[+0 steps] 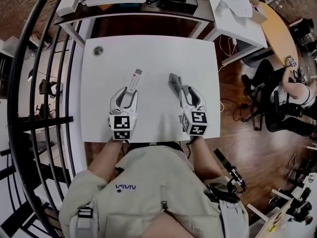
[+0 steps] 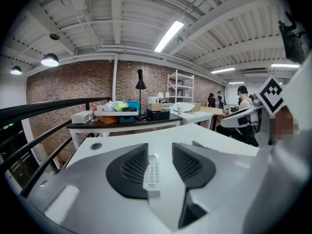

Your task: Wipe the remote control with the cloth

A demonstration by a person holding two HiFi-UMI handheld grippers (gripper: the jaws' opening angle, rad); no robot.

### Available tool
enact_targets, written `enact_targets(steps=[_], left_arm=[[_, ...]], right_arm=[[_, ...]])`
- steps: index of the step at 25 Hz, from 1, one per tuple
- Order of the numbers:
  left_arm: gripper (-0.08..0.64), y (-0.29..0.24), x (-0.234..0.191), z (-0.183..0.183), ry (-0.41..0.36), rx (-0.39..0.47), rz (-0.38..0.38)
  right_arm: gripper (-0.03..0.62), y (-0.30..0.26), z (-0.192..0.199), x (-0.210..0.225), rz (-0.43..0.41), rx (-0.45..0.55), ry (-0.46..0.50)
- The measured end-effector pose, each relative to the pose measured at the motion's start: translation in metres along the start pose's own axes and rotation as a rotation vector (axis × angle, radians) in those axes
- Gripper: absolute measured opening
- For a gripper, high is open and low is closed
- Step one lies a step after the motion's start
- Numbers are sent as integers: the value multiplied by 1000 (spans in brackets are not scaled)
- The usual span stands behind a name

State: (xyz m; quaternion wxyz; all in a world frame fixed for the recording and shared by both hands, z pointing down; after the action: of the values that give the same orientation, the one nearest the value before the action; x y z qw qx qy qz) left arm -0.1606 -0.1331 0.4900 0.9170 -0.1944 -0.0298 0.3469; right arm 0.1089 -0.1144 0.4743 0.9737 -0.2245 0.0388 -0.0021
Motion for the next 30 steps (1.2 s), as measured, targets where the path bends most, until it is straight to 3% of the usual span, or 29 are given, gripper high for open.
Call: enact_targets(steps=[4,8,15,19,22,26,30], left_arm=[[5,23,11,-20,-61,70,14],[5,45,35,-38,-100,141,1],[5,88,85,-58,-127,243,-25],[6,109,141,-63,-137,309,-45],[6,126,192,-59,-166,313,-62],[9,154,248,-66,-105,357,-124],[12,191,286,-53,-141,343,-160]], right_arm=[[84,36,-22,-14,28,87,-6],[39,68,-36,-19,18,159,18],[31,129,-49,-28,-53,293,75],[31,180,-46,-15,-103,365,99],[22,221,-37,3,-144,406,99],[13,263,-20,27,-179,406,86],[6,302,0,34,-219,411,63]])
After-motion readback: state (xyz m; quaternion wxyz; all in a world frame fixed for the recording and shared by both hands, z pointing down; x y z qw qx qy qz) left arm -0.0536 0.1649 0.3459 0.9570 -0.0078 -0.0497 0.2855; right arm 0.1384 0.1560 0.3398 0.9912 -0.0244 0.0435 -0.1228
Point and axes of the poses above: the fingertips, and each gripper's own axes: y backward along the fingers, x to its right, z out of its underside, the point moved 8 cm from there along y, backward along the fingers, and after that the axes turned 11 degrees about z, right-handed, at the moved point
